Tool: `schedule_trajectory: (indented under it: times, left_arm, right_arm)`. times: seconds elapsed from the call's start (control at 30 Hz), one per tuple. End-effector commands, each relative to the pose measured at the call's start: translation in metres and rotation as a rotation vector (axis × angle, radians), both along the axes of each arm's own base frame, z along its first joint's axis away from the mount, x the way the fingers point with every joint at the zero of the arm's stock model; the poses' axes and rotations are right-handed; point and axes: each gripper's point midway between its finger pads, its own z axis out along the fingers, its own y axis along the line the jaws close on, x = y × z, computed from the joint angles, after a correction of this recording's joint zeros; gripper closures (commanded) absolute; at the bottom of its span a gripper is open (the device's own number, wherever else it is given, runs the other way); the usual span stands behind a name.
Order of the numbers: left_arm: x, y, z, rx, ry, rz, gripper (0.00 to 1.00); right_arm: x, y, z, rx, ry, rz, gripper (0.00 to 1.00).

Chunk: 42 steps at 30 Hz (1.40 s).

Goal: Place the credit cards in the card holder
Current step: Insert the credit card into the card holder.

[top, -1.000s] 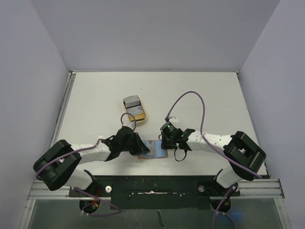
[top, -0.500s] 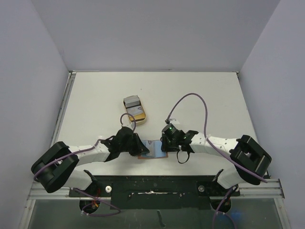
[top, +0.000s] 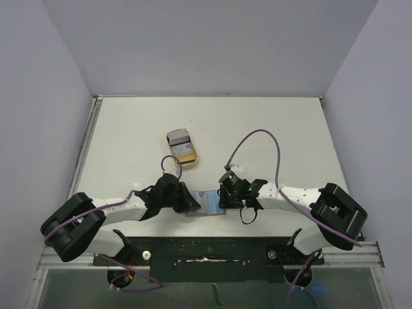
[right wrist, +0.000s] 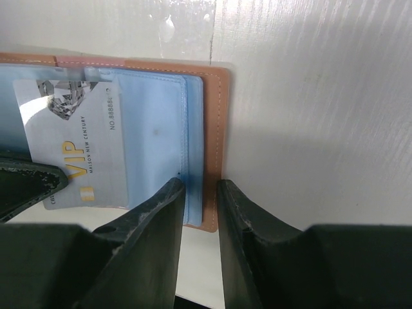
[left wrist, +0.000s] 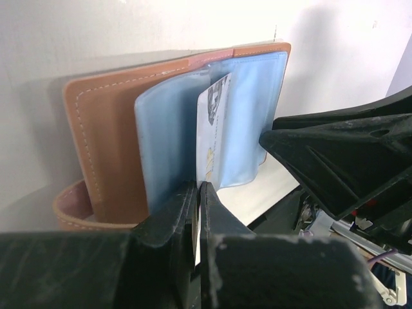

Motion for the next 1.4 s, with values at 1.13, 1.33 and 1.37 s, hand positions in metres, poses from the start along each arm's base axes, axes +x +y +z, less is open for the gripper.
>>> schedule_trajectory:
  times: [1.13, 1.33, 1.37]
  left_arm:
    - [0.009, -0.006, 0.009, 0.054, -0.089, -0.020, 0.70]
    - [0.009, -0.005, 0.001, 0.102, -0.094, -0.032, 0.67]
    - [0.009, -0.005, 0.000, 0.104, -0.094, -0.033, 0.69]
  right_arm:
    - [0.000, 0.002, 0.028, 0.063, -0.056, -0.046, 0.77]
    - [0.002, 0.003, 0.028, 0.067, -0.066, -0.047, 0.77]
    - [0.003, 0.002, 0.028, 0.063, -0.067, -0.050, 0.77]
